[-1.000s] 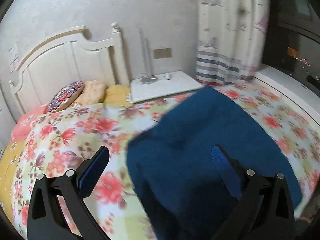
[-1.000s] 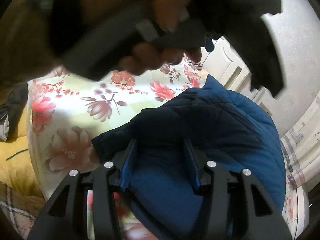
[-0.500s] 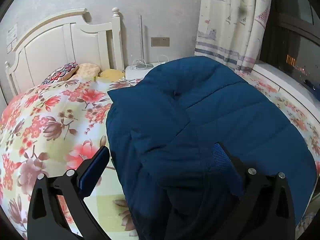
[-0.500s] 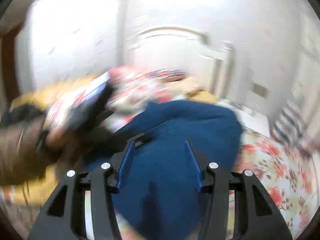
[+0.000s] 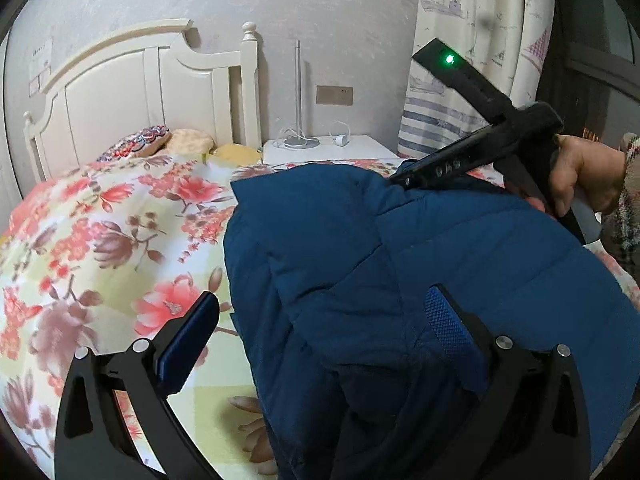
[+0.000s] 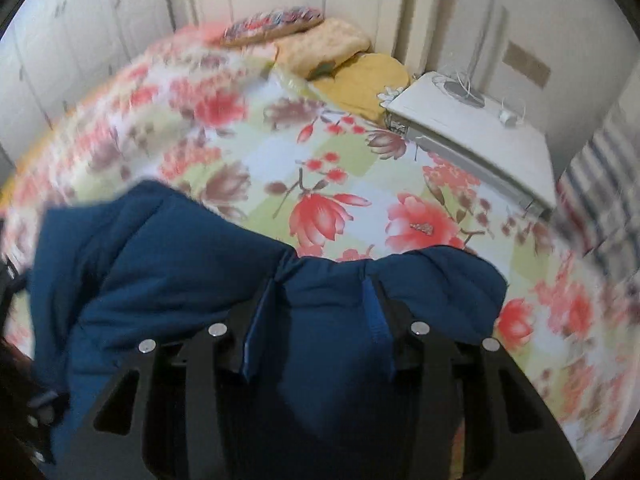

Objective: Fold large clothes

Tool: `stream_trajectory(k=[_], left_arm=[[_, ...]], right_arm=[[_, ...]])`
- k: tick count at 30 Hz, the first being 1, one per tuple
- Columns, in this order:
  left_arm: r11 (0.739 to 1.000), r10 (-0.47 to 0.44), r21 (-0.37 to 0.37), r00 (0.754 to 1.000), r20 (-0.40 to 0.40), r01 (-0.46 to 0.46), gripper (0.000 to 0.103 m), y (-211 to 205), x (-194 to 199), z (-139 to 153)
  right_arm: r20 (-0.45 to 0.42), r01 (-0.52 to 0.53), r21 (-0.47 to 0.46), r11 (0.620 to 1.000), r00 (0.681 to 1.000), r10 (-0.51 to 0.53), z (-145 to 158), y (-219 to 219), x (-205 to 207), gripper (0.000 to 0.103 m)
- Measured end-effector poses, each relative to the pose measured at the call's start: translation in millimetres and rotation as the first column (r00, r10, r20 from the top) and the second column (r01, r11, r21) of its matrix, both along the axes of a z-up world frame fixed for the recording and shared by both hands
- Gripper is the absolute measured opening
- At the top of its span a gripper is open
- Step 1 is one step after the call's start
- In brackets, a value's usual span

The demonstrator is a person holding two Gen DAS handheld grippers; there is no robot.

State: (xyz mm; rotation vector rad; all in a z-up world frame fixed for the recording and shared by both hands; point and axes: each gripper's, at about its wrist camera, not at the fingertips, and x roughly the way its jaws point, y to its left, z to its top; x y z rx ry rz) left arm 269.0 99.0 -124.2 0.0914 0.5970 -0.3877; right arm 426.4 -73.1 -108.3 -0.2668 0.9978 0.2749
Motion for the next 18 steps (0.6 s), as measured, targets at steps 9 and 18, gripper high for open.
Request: stream_trajectory(k=[9,18], left_arm=[[1.0,-0.01,-0.011,1.0,0.002,0.01,0.099,1,1,-1],[1.0,0.008,-0.011,1.0,-0.015,-0.008,0.099,2,1,-2]], right_arm=[[0.097,-0.134,0.048,0.99,0.987,0.129,50,37,-36,0.044],[-0.093,-0.195,-0.109,0.975,0.978,0.185,-2,74,-11,0.045]])
